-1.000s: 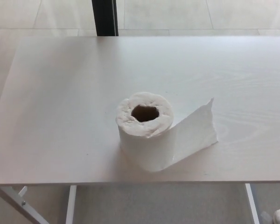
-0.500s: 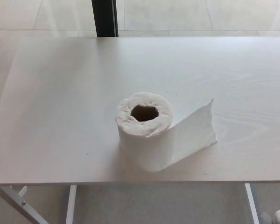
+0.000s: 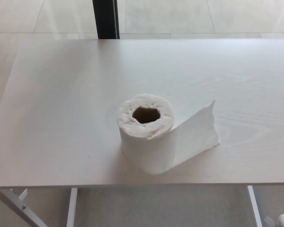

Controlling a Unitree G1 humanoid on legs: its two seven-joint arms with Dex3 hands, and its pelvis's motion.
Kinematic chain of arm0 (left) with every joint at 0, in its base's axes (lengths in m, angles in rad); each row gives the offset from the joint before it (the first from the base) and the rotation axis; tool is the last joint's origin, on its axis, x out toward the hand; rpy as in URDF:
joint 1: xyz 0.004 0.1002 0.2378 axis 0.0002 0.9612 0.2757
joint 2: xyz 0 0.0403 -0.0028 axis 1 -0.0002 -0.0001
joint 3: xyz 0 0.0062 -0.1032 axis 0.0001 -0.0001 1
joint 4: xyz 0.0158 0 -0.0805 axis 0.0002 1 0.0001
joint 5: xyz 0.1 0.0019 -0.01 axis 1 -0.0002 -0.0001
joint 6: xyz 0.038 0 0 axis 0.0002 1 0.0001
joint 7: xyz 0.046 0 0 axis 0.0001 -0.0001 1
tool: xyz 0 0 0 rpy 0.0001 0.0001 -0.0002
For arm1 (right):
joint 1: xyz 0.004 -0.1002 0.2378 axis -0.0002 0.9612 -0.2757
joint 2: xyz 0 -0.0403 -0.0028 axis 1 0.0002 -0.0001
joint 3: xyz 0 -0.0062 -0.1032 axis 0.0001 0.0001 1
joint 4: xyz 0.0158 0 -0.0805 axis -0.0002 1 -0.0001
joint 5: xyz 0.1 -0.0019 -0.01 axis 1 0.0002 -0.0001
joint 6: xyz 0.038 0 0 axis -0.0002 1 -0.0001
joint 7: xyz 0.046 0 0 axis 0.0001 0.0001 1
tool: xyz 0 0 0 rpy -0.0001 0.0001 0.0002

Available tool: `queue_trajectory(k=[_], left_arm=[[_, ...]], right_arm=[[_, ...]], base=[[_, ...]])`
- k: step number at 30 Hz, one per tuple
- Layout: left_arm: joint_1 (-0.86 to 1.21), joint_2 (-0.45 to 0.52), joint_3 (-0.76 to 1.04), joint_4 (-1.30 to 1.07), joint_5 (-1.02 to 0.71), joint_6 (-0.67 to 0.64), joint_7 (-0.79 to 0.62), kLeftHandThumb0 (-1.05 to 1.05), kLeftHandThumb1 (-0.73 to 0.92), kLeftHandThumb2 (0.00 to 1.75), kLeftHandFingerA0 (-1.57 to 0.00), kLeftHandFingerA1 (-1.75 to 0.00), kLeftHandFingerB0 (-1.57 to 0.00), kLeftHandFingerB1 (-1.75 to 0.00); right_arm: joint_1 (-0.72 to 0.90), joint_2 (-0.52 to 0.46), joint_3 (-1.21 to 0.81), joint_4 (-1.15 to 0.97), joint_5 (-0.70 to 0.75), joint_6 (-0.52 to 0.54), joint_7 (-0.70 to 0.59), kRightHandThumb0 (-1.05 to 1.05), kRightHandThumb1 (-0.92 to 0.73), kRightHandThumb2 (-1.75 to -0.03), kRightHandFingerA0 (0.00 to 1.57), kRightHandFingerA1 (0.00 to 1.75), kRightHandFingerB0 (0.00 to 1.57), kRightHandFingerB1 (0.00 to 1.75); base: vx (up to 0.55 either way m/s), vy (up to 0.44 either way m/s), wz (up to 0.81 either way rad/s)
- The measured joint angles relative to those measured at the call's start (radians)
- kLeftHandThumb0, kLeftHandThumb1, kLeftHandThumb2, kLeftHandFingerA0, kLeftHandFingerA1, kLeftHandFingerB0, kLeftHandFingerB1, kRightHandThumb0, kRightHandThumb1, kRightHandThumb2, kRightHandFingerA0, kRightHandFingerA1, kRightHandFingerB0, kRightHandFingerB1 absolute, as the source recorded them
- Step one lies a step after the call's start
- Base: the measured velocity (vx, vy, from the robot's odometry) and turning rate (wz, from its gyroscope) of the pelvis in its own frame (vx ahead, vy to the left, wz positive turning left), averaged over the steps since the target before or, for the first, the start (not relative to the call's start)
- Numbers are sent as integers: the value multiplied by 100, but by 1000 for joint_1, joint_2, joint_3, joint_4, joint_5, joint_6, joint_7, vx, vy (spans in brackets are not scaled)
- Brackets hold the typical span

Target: A toilet paper roll is kept in the middle of the desk infront of the robot. The robot places its left hand on the top of the toilet paper roll to hold it still and uses its right hand to tear off a piece of toilet paper from it and hands the paper to a person

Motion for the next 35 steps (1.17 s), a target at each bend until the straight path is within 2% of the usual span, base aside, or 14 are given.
queue_trajectory(k=[6, 12, 13, 14, 16, 20, 22, 24, 26, 28, 29, 30, 33, 35], left_arm=[[8, 50, -64, 92, -24, -83, -13, -76, 64, 106, -48, -77, -37, -65], [7, 95, -113, 166, -59, -168, -22, -77, 78, 63, -47, -85, -44, -66], [9, 100, -119, 169, -68, -181, -24, -77, 64, 106, -51, -80, -38, -67], [13, 107, -126, 170, -76, -194, -27, -77, 80, 65, -59, -89, -47, -68], [20, 123, -151, 172, -93, -219, -29, -81, 65, 108, -58, -84, -42, -69], [28, 145, -187, 188, -125, -257, -30, -80, 65, 108, -55, -82, -42, -69], [32, 149, -202, 193, -141, -271, -29, -80, 80, 64, -65, -87, -51, -70], [35, 154, -222, 204, -150, -287, -28, -79, 81, 64, -77, -89, -52, -74], [37, 160, -240, 213, -156, -296, -27, -76, 64, 107, -60, -82, -39, -67], [33, 166, -243, 234, -172, -304, -27, -77, 80, 65, -62, -88, -44, -68], [32, 168, -245, 241, -177, -307, -26, -79, 65, 107, -74, -90, -44, -70], [29, 171, -249, 250, -184, -309, -24, -78, 78, 64, -79, -100, -44, -70], [26, 176, -261, 254, -196, -310, -17, -82, 61, 94, -100, -107, -67, -74], [25, 179, -270, 259, -202, -311, -12, -79, 80, 64, -107, -106, -78, -72]], right_arm=[[-2, -44, 70, 103, 6, -44, 63, -54, -65, -60, 47, 60, 41, 42], [-10, -80, 126, 177, 23, -101, 121, -55, -66, -60, 42, 61, 38, 43], [-9, -87, 133, 185, 28, -112, 132, -56, -67, -60, 45, 59, 40, 42], [-9, -96, 143, 193, 30, -127, 141, -56, -66, -60, 46, 60, 39, 42], [-10, -116, 167, 210, 35, -157, 158, -56, -65, -60, 44, 60, 39, 43], [-9, -133, 184, 240, 60, -204, 188, -56, -65, -60, 42, 60, 39, 43], [-9, -138, 191, 248, 70, -218, 197, -55, -64, -60, 44, 58, 40, 41], [-12, -143, 198, 261, 77, -227, 204, -54, -64, -59, 45, 58, 39, 42], [-10, -144, 202, 271, 87, -236, 211, -59, -52, -90, 44, 63, 34, 53], [0, -146, 224, 269, 90, -252, 212, -59, -51, -90, 45, 63, 34, 53], [2, -148, 232, 269, 91, -257, 212, -54, -64, -60, 48, 58, 40, 40], [3, -149, 234, 271, 96, -260, 212, -57, -51, -89, 44, 64, 34, 52], [-3, -153, 247, 275, 104, -268, 212, -54, -65, -60, 45, 58, 40, 41], [-4, -154, 252, 278, 109, -274, 212, -55, -65, -60, 44, 59, 39, 42]], base=[[0, 0, 0], [0, 0, 0], [0, 0, 0], [0, 0, 0], [0, 0, 0], [0, 0, 0], [0, 0, 0], [0, 0, 0], [0, 0, 0], [0, 0, 0], [0, 0, 0], [0, 0, 0], [0, 0, 0], [0, 0, 0]])
